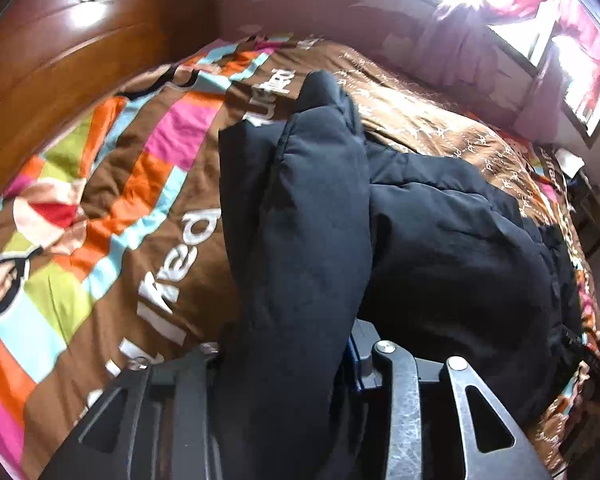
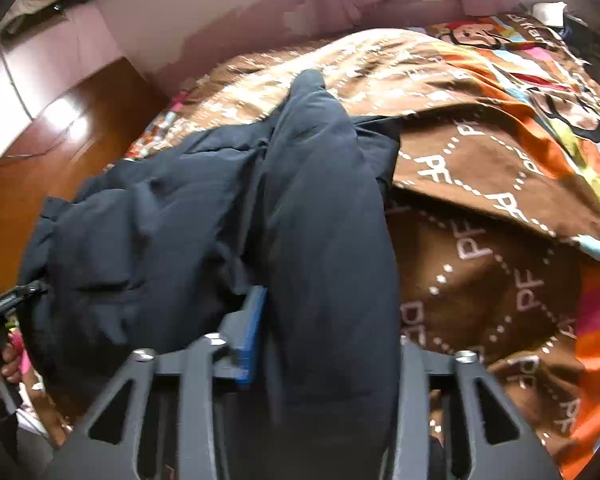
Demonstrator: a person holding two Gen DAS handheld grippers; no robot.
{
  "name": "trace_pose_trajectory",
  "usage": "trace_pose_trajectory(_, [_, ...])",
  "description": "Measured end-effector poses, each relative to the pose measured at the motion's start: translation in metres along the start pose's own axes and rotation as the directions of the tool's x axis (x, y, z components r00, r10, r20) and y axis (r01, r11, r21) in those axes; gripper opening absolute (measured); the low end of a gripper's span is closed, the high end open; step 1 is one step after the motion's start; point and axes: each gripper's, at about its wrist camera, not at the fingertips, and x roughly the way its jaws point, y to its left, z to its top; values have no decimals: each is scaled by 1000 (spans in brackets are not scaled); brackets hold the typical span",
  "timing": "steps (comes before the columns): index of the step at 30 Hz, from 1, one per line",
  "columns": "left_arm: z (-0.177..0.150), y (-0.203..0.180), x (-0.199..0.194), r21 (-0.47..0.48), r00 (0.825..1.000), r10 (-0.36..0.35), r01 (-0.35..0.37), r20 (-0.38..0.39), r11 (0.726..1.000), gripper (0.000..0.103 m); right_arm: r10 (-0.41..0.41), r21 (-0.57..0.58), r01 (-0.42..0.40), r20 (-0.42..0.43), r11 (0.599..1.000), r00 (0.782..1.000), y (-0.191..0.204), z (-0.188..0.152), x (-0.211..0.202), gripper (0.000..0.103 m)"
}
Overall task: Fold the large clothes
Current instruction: 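Lay the folded jacket down and open both grippers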
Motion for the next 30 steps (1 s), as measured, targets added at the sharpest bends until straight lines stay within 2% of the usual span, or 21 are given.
trace_pose_trajectory(3, [-4,8,1,-69,1000,21,-22,-13,997,52,-39,-16,39,24,999,999,2,-3,-7,68])
trace_pose_trajectory(5, [-7,12,-2,-104,999,42,-41,3,994,69,-57,-37,59,53,998,997,5,-2,-14,80])
trace_pose_trajectory(6, [-9,13,-5,-113,999,49,-46,17,993,72,-63,-48,66,67,997,996,8,-1,-18,84])
trace_pose_trajectory(10, [-12,11,-19,-114,997,62,-56,55,992,80,-70,-80,79,111,994,991,18,2,-33,92])
trace_pose_trajectory(12, [-12,8,-24,-102,996,66,-59,63,993,84,-62,-85,74,133,994,989,21,3,-40,93])
trace_pose_trajectory(16, [-13,1,-43,-74,987,84,-74,137,995,97,-59,-89,77,192,993,980,25,5,-53,94])
trace_pose_trajectory(24, [-18,-17,-84,-24,956,117,-114,268,993,102,-56,-80,87,322,993,945,31,3,-83,98])
trace_pose_trajectory(30, [-25,-30,-114,-14,936,125,-128,330,992,102,-47,-98,94,408,991,912,41,0,-113,99])
